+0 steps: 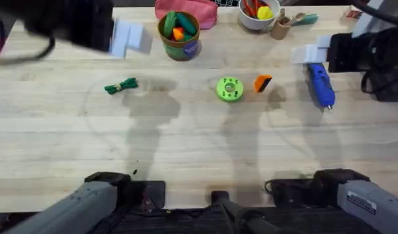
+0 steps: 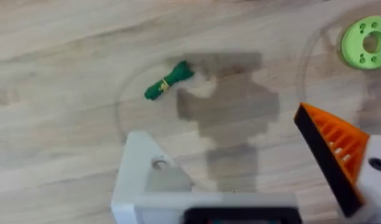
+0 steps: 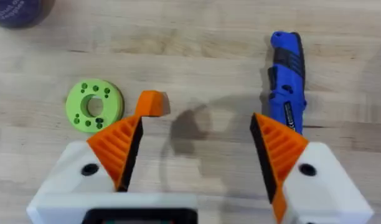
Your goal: Pick up the gripper from the table and insert it into the empty holder that is missing its gripper. Then pick up a screw, insert it into the mounting hole, and use the screwdriver to tighten it. Finally, clean up the table by picking up the vegetable and placing it into the bucket.
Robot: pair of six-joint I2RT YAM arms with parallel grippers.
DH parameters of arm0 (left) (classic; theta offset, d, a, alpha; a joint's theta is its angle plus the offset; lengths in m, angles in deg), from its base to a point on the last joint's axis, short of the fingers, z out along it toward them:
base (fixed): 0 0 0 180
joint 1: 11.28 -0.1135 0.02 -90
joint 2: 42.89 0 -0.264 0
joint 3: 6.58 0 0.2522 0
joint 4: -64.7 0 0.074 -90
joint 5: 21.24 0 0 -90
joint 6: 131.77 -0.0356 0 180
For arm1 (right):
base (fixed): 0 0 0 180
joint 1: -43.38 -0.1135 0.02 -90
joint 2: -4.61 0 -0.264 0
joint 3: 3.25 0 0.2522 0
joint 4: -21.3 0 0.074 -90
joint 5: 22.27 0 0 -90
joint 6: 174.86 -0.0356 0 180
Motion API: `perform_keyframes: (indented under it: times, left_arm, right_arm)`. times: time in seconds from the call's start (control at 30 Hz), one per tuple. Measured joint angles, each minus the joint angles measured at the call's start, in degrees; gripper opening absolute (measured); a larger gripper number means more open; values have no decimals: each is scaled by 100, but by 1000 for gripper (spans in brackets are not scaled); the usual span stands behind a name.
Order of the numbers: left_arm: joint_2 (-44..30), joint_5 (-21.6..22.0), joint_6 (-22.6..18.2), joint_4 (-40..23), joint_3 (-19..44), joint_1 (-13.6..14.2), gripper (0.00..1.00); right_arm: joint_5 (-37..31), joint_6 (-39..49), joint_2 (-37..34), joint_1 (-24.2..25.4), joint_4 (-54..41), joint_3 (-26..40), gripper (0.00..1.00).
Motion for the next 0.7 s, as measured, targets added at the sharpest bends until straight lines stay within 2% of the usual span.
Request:
perform_keyframes:
  times: [0.13,0.3,0.43,0.6,0.7]
  left_arm:
    - [774,30,233,49,-567,0,988]
    - [1365,32,343,-139,-625,0,988]
    - [1507,32,380,-681,-628,0,987]
    - [1466,30,385,-1679,-643,0,988]
    - [1464,-27,406,-1856,-654,0,989]
  right_arm:
    - [0,0,0,0,0,0,994]
    - [0,0,0,0,0,0,994]
    - [0,0,0,0,0,0,994]
    - [0,0,0,0,0,0,993]
    - [0,0,0,0,-2,0,993]
